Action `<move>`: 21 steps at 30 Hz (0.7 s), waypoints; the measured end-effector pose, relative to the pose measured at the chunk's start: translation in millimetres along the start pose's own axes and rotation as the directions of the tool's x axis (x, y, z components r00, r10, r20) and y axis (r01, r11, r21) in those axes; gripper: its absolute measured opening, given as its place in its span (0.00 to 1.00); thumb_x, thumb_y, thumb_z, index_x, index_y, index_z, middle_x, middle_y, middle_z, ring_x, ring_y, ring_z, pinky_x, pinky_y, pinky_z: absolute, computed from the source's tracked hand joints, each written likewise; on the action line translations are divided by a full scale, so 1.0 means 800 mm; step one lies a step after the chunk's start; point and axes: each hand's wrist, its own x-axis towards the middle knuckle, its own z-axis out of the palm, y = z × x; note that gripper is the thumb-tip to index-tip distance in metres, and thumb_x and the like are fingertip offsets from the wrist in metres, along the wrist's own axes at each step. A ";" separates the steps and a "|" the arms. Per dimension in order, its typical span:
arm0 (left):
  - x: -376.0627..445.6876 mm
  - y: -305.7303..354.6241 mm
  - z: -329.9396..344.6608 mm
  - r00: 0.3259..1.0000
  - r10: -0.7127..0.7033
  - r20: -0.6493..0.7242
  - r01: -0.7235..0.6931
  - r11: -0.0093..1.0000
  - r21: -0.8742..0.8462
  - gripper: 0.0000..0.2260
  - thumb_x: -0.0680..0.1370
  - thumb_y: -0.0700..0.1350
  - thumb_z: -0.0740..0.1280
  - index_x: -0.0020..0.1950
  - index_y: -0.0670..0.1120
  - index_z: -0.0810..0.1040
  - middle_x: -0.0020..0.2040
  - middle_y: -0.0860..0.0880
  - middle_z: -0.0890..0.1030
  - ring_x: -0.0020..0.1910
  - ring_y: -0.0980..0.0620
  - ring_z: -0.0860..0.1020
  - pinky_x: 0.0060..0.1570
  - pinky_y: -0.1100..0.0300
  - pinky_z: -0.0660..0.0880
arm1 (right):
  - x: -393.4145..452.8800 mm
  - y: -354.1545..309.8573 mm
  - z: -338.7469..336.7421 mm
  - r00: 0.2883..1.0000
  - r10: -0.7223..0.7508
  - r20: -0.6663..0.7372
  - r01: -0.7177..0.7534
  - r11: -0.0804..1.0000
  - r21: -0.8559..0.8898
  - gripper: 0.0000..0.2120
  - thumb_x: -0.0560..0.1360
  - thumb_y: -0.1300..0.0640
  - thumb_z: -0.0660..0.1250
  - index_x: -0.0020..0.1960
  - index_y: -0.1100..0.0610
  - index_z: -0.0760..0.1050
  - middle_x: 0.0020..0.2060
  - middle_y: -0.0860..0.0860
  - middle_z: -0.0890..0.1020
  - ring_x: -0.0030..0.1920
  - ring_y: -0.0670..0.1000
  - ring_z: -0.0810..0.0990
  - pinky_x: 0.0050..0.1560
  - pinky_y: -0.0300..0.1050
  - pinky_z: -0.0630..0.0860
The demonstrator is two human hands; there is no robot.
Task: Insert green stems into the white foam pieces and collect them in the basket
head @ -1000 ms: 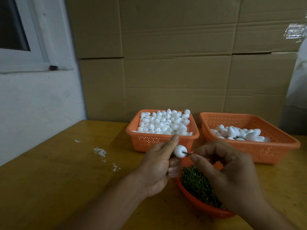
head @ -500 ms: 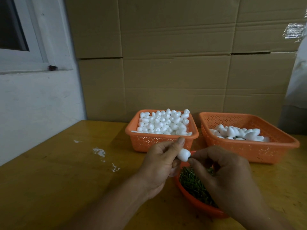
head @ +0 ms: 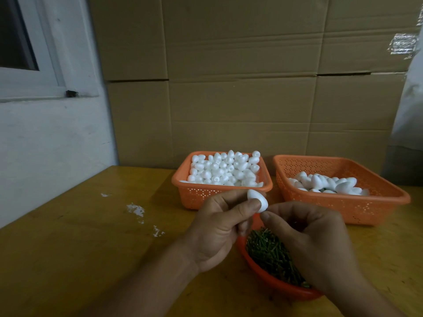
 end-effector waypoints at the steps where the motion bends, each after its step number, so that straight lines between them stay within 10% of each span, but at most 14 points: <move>1: 0.000 0.000 0.000 1.000 0.000 -0.002 0.000 1.000 -0.005 0.09 0.72 0.46 0.74 0.50 0.45 0.86 0.32 0.50 0.74 0.32 0.56 0.68 0.34 0.64 0.66 | 0.000 -0.003 0.001 1.000 -0.007 0.009 0.007 1.000 0.031 0.05 0.68 0.44 0.70 0.41 0.41 0.85 0.34 0.40 0.86 0.34 0.41 0.84 0.36 0.39 0.80; 10: 0.002 -0.004 0.001 0.996 0.070 -0.060 -0.061 0.988 0.139 0.11 0.73 0.53 0.74 0.48 0.47 0.86 0.34 0.48 0.71 0.34 0.56 0.69 0.35 0.65 0.68 | -0.001 -0.009 0.006 0.999 -0.031 0.035 0.026 0.989 0.144 0.05 0.70 0.50 0.71 0.40 0.40 0.84 0.33 0.41 0.85 0.33 0.39 0.83 0.34 0.27 0.75; 21: -0.005 0.000 0.011 0.963 0.270 0.019 -0.255 0.881 0.398 0.08 0.81 0.48 0.64 0.45 0.50 0.80 0.35 0.61 0.78 0.37 0.64 0.75 0.40 0.72 0.71 | -0.005 -0.008 0.010 1.000 -0.003 -0.015 0.004 0.993 0.114 0.03 0.70 0.47 0.71 0.40 0.41 0.84 0.32 0.46 0.85 0.31 0.49 0.83 0.33 0.44 0.79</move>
